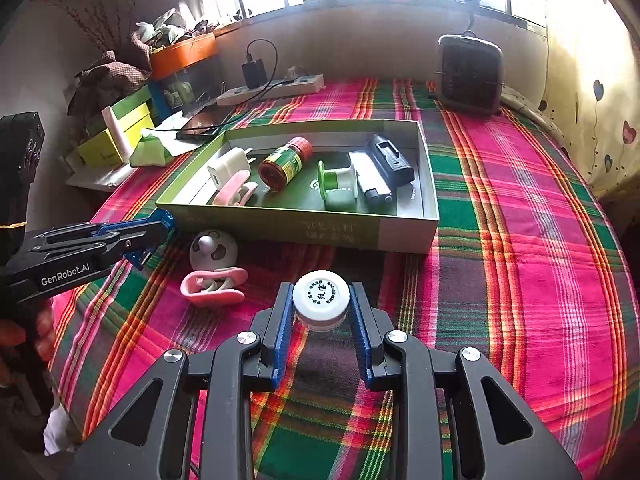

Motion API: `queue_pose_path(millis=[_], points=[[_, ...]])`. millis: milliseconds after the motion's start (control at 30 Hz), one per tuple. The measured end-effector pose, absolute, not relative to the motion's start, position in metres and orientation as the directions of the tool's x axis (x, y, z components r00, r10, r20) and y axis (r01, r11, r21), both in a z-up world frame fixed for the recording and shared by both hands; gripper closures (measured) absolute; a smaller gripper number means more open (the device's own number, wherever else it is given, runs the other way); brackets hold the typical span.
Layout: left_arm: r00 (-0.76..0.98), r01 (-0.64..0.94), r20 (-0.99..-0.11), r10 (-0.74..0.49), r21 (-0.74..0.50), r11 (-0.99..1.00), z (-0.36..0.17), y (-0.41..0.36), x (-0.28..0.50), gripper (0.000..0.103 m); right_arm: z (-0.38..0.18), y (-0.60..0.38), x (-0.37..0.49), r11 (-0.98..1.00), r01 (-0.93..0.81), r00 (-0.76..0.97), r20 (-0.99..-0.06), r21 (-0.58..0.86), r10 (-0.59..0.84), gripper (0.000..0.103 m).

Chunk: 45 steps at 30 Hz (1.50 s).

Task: Organize rigid objects
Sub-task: 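Carry the blue USB stick and the white round container over the green tray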

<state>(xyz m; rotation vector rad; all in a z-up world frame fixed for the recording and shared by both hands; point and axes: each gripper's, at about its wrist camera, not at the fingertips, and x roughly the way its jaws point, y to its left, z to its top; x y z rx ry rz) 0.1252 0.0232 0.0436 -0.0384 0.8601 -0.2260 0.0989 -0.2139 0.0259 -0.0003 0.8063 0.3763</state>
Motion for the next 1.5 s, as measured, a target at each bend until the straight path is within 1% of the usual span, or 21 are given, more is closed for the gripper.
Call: queue_pose_path(millis=[333,567,800,1133,1500], points=[[0.649,0.196,-0.724,-0.233,-0.137,0.971,0.057,0.020,0.132,0.082,0.046,-0.220,0.107,0.937,-0.326,0.664,-0.675,0.125,0.322,0.074],[0.662,0.194,-0.712,-0.235,-0.140,0.971,0.066,0.021,0.139,0.082,0.053,-0.226,0.127,0.942,-0.309,0.670,-0.672,0.132,0.314,0.074],[0.665,0.193,-0.709,-0.235,-0.142,0.971,0.068,0.020,0.146,0.082,0.054,-0.234,0.155,0.952,-0.277,0.666,-0.689,0.131,0.288,0.074],[0.663,0.198,-0.708,-0.244,-0.147,0.969,0.070,0.016,0.158,0.082,0.041,-0.227,0.186,0.949,-0.290,0.620,-0.732,0.121,0.283,0.074],[0.644,0.223,-0.718,-0.264,-0.153,0.963,0.069,0.002,0.178,0.082,0.023,-0.223,0.200,0.939,-0.310,0.566,-0.764,0.151,0.310,0.074]])
